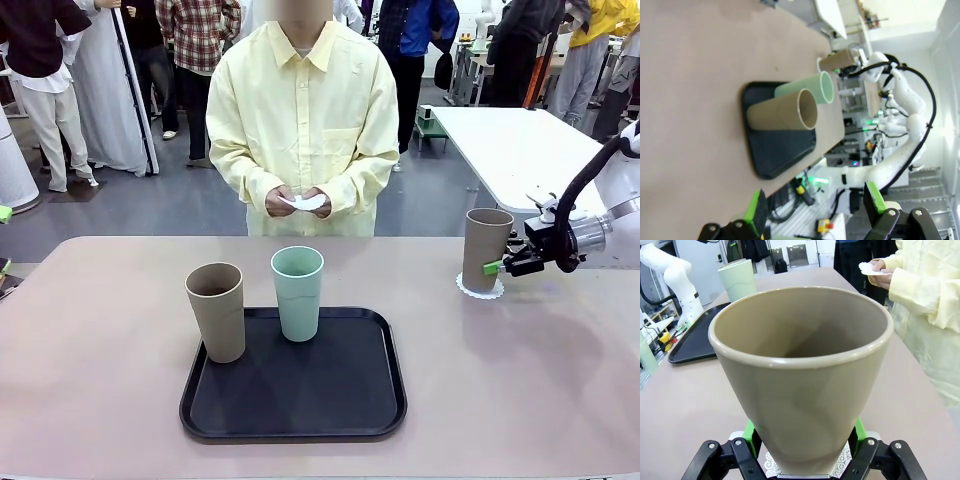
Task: Place coasters on the table and set cups on them.
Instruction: Pick up one Reusable plastic cup and place it on a coaster set by the human.
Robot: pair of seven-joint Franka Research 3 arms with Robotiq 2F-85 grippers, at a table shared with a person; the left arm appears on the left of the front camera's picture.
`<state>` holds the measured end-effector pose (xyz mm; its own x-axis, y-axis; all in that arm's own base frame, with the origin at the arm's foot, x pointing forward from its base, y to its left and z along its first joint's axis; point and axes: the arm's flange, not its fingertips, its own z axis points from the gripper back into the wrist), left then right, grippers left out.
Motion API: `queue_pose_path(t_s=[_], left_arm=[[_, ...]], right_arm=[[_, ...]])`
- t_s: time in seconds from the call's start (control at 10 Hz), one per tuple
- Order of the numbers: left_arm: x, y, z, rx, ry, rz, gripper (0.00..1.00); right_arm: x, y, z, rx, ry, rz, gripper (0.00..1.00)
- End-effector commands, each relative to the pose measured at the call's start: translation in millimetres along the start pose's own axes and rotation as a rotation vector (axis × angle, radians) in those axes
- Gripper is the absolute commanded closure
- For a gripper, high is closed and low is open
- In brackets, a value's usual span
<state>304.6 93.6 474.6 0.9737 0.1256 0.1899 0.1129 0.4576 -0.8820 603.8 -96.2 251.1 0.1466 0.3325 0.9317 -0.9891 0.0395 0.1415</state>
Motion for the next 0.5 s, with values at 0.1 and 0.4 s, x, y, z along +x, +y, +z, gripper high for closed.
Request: queue_pose_path(t_s=[0.1,0.4], left_arm=[[-0.4,-0.3,0.3,-0.019,-0.007,-0.012,0.00],[-0.4,-0.3,0.3,-0.019,-0.007,-0.012,0.00]], right_arm=[[-3.1,-3.3,-3.4,0.009,0.043,0.011,0.19],[-3.5,-1.6,-1.3,-0.011,0.104,0.004,0.00]])
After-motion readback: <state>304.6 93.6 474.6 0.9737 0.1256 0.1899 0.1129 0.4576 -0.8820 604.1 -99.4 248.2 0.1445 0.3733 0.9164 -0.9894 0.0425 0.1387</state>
